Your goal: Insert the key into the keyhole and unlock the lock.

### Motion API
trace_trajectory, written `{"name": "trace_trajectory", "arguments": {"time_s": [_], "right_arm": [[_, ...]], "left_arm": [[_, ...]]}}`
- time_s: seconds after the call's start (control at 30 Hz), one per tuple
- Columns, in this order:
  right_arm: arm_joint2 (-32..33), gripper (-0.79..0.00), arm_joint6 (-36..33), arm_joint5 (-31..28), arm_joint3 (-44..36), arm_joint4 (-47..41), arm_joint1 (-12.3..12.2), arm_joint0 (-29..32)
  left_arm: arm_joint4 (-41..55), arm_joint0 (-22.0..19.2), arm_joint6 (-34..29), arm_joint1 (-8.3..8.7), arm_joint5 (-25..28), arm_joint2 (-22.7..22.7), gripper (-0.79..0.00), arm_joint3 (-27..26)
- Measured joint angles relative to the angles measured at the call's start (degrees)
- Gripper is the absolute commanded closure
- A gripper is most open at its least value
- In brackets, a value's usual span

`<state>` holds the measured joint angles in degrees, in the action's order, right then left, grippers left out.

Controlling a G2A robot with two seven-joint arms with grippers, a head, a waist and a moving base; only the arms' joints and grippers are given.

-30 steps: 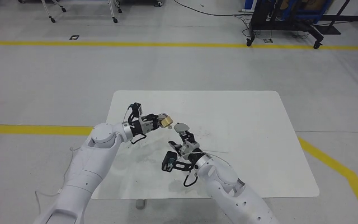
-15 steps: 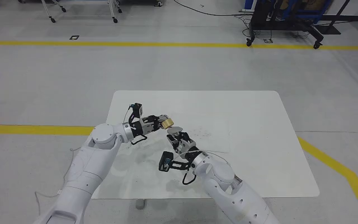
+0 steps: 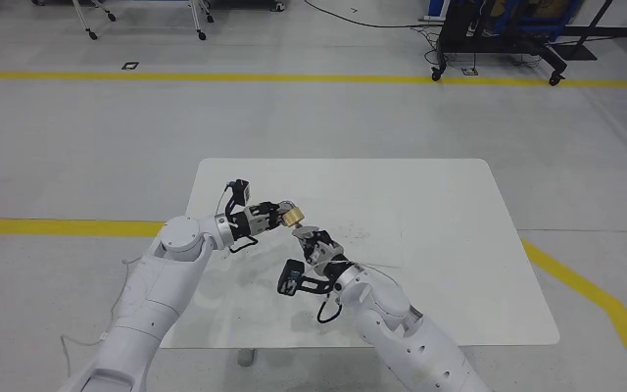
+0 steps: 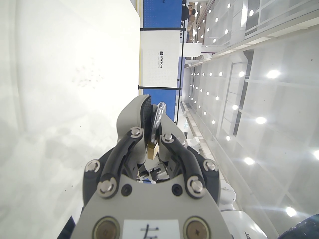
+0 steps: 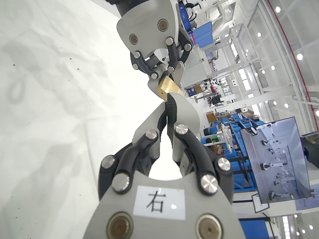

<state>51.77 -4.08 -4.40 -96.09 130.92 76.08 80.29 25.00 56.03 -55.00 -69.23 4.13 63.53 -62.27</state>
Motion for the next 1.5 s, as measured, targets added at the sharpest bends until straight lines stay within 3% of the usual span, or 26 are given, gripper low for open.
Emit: {"name": "trace_trajectory", "arguments": {"time_s": [0.17, 0.4, 0.7, 0.73, 0.77, 0.8, 0.97, 1.17, 1.3, 1.5], "right_arm": [[2.7, 0.0, 5.0, -0.8, 0.8, -12.3, 0.2, 1.0], [7.2, 0.0, 18.2, -10.3, 5.1, -30.1, -0.2, 0.8], [8.7, 0.0, 24.7, -16.2, 9.4, -39.2, -0.4, -0.7], [8.7, -0.262, 24.9, -16.2, 9.6, -39.2, -0.4, -0.9], [8.7, -0.625, 24.9, -16.2, 9.8, -39.2, -0.4, -0.9], [8.7, -0.785, 25.0, -16.3, 9.8, -38.8, -0.5, -1.0], [9.6, -0.785, 26.1, -14.5, 7.2, -34.3, -1.1, 0.2], [14.5, -0.785, 30.3, -11.0, -1.3, -25.2, -2.9, 7.3], [14.3, -0.785, 30.2, -11.2, -0.8, -25.9, -2.9, 6.9], [14.3, -0.785, 30.2, -11.2, -0.9, -26.1, -2.9, 6.9]], "left_arm": [[0.0, 0.5, 0.1, 0.06, 2.2, 0.4, 0.0, -0.7], [0.7, 1.8, 0.1, 0.32, 6.3, 1.7, 0.0, -2.2], [0.5, 3.2, 0.8, 0.54, 8.2, 2.5, 0.0, -3.7], [0.5, 3.3, 0.9, 0.56, 8.2, 2.6, 0.0, -3.8], [0.6, 3.4, 1.0, 0.57, 8.1, 2.6, 0.0, -3.8], [0.7, 3.5, 1.2, 0.58, 7.8, 2.7, 0.0, -3.9], [0.8, 3.4, 1.5, 0.6, 6.4, 2.7, 0.0, -3.9], [-4.1, 2.0, 2.5, 0.71, 2.3, 1.4, 0.0, -4.0], [-9.9, -1.7, 4.6, 0.22, -5.4, -1.7, 0.0, -3.0], [-15.6, -8.6, 6.4, -2.45, -10.0, -10.2, 0.0, 3.1]]}}
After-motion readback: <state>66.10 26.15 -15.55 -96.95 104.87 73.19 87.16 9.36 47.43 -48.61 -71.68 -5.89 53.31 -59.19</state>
